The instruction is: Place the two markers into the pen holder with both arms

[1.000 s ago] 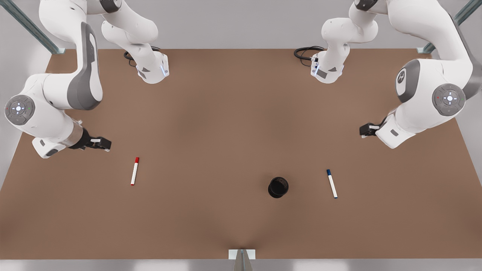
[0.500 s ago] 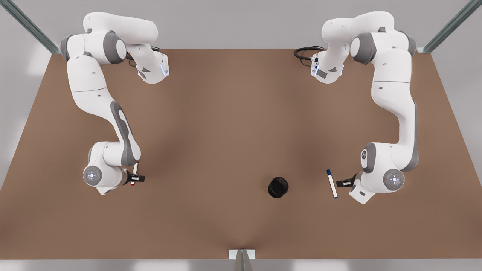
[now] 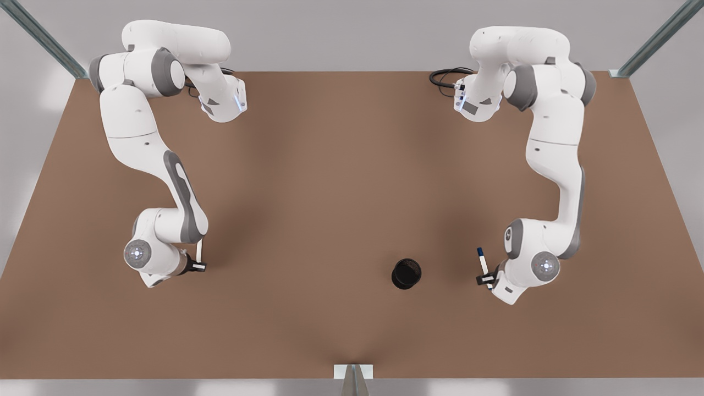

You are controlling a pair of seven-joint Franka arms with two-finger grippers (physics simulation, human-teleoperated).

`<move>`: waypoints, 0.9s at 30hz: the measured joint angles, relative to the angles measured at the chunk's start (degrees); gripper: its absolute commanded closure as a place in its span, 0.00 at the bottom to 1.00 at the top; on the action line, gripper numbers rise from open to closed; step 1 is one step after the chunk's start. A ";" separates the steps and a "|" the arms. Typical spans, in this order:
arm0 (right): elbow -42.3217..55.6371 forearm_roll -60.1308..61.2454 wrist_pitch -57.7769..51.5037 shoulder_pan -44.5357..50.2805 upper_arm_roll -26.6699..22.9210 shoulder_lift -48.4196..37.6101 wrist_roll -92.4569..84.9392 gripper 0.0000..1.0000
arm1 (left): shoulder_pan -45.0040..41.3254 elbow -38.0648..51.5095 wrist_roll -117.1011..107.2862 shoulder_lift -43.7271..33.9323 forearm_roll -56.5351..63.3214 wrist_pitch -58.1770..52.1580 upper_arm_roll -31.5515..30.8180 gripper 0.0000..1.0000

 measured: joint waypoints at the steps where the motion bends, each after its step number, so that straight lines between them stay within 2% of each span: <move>1: -0.16 0.00 0.07 0.00 0.00 -0.02 0.08 0.61 | -0.03 0.02 0.04 0.20 0.01 0.45 0.00 0.26; 3: -0.29 0.14 0.25 -0.01 0.00 -0.04 0.11 0.74 | -0.05 0.03 0.26 0.37 0.03 1.15 0.00 0.39; 4: -0.32 0.33 0.35 -0.04 0.00 -0.05 0.00 0.79 | -0.05 0.03 0.37 0.39 0.03 1.43 0.00 0.39; 10: 0.58 0.70 -0.06 0.18 1.08 -3.94 -0.40 0.79 | -0.06 1.96 0.96 1.53 0.07 2.41 0.00 0.39; 13: 4.92 -1.23 -0.72 0.22 7.28 -8.20 -0.54 0.79 | 0.02 3.15 1.20 2.43 0.11 2.66 0.00 0.40; 15: 8.68 -2.72 -0.90 1.23 12.82 -9.12 -0.56 0.79 | 0.03 3.31 1.32 2.74 0.13 2.78 0.00 0.49; 16: 10.66 -3.19 -0.81 3.04 14.28 -9.27 -0.57 0.79 | 0.03 3.34 1.38 2.81 0.13 2.83 0.00 0.53; 18: 14.71 -3.81 0.71 7.79 15.35 -9.00 -0.59 0.79 | 0.03 3.37 1.48 2.93 0.14 2.91 0.00 0.56; 22: 28.04 -4.42 6.12 18.75 14.07 -1.82 -0.69 0.79 | 0.05 3.37 1.65 2.97 0.14 3.00 0.00 0.63; 27: 40.26 -4.67 16.56 35.84 4.34 6.67 -0.57 0.79 | 0.11 3.38 1.47 3.03 0.39 3.07 0.00 0.79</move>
